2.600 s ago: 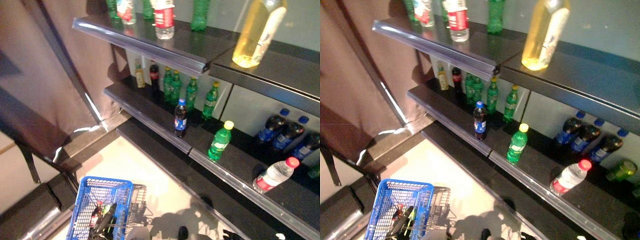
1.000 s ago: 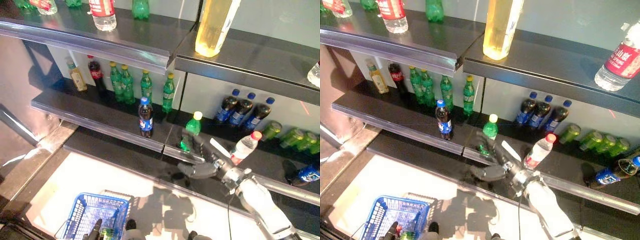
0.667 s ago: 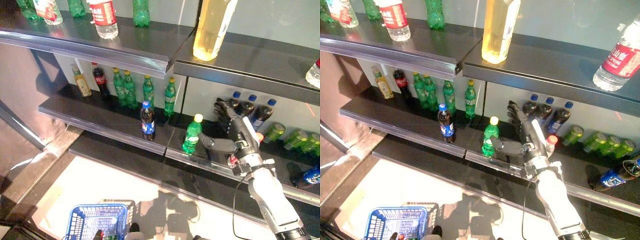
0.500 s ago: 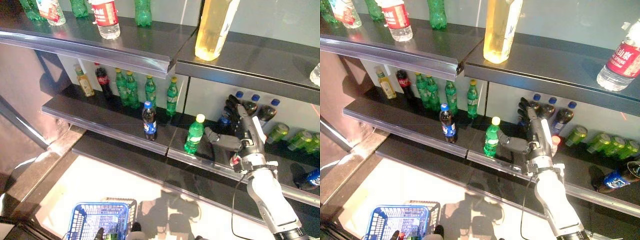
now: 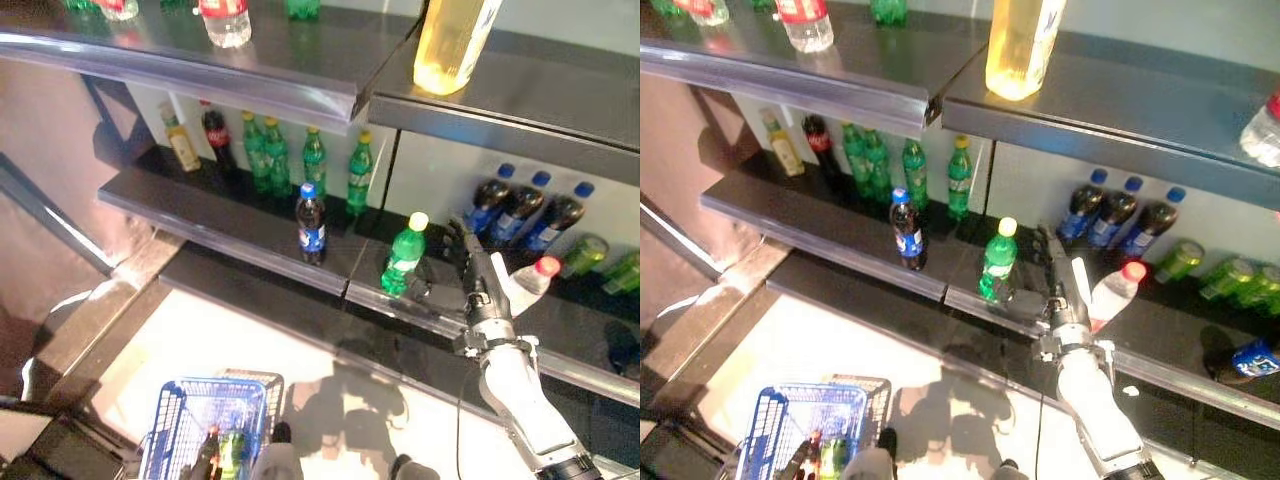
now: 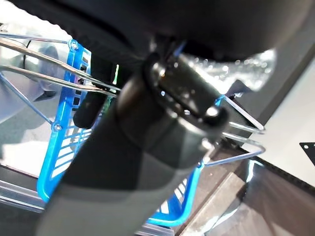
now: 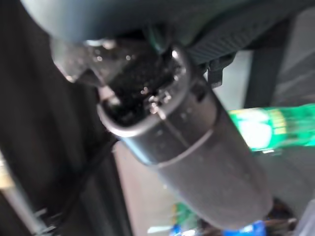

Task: Pick up the drink and place into the basket.

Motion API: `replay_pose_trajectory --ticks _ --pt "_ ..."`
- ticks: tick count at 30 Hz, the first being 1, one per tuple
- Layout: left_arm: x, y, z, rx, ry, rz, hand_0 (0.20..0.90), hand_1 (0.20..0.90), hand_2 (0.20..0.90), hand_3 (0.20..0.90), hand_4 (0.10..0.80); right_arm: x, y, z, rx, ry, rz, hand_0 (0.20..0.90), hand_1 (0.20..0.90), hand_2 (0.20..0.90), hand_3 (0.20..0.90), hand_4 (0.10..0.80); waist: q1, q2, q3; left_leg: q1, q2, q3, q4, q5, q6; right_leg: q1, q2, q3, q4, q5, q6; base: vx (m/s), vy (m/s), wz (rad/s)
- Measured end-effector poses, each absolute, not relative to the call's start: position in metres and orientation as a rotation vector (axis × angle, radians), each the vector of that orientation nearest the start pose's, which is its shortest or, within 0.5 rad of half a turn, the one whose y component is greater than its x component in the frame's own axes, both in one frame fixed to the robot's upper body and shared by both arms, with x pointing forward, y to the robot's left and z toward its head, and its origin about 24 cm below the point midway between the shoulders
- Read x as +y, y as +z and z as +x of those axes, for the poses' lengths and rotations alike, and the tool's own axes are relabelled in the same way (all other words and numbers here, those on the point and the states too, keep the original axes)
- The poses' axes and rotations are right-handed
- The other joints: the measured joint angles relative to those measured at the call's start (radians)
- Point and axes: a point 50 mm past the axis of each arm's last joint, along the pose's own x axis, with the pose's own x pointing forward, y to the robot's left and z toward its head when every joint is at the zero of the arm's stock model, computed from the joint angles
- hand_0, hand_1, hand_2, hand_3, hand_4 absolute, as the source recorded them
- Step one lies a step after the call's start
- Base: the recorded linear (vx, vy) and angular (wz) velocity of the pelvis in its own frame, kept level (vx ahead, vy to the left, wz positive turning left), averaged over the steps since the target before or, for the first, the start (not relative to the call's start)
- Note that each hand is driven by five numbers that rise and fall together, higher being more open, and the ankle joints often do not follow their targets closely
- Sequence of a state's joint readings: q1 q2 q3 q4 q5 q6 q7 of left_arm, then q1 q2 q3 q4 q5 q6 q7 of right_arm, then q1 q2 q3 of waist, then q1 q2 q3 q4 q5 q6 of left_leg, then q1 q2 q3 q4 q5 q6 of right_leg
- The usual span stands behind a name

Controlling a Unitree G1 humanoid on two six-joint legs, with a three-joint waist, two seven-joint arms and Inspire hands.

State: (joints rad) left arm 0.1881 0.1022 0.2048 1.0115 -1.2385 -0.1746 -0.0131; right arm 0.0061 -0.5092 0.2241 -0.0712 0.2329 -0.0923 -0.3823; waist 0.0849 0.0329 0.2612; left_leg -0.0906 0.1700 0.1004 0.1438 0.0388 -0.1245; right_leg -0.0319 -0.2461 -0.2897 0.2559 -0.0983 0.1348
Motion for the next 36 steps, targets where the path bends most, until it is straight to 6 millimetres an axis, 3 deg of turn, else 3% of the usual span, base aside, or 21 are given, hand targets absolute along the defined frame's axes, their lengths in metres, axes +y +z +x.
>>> replay_pose_trajectory --ticks 8,16,27,36 --pt "0.224 -0.149 0.099 0.634 0.909 -1.024 0.3 0.3 0.3 0.2 0.1 -0.198 0.08 0.272 -0.178 -0.305 -0.196 0.9 0.9 0.9 0.9 0.8 0.009 0.034 0.123 -0.094 0.001 -0.001 0.083 -0.003 -0.001 -0.115 -0.019 0.027 0.107 -0.013 -0.012 -0.103 0.029 -0.04" --pt "0.215 -0.146 0.115 0.613 0.864 -1.06 0.3 0.3 0.3 0.2 0.1 -0.192 0.086 0.278 -0.208 -0.359 -0.153 0.9 0.9 0.9 0.9 0.8 0.023 0.049 0.18 -0.137 -0.003 -0.003 0.121 -0.011 0.004 -0.16 -0.035 0.026 0.151 -0.014 -0.014 -0.008 0.011 -0.01" --pt "0.212 -0.136 0.142 0.555 0.802 -1.089 0.3 0.3 0.3 0.2 0.1 -0.178 0.122 0.309 -0.313 -0.386 -0.109 0.9 0.9 0.9 0.9 0.8 0.031 0.072 0.256 -0.238 -0.006 -0.03 0.167 -0.005 0.0 -0.263 -0.037 0.027 0.218 -0.021 -0.03 -0.016 -0.001 0.01" --pt "0.21 -0.127 0.16 0.524 0.726 -1.082 0.3 0.3 0.3 0.2 0.1 -0.184 0.146 0.331 -0.359 -0.508 -0.112 0.9 0.9 0.9 0.9 0.8 0.07 0.075 0.267 -0.304 -0.024 -0.043 0.173 0.008 0.009 -0.336 -0.048 0.025 0.246 -0.03 -0.031 0.019 -0.006 0.04"
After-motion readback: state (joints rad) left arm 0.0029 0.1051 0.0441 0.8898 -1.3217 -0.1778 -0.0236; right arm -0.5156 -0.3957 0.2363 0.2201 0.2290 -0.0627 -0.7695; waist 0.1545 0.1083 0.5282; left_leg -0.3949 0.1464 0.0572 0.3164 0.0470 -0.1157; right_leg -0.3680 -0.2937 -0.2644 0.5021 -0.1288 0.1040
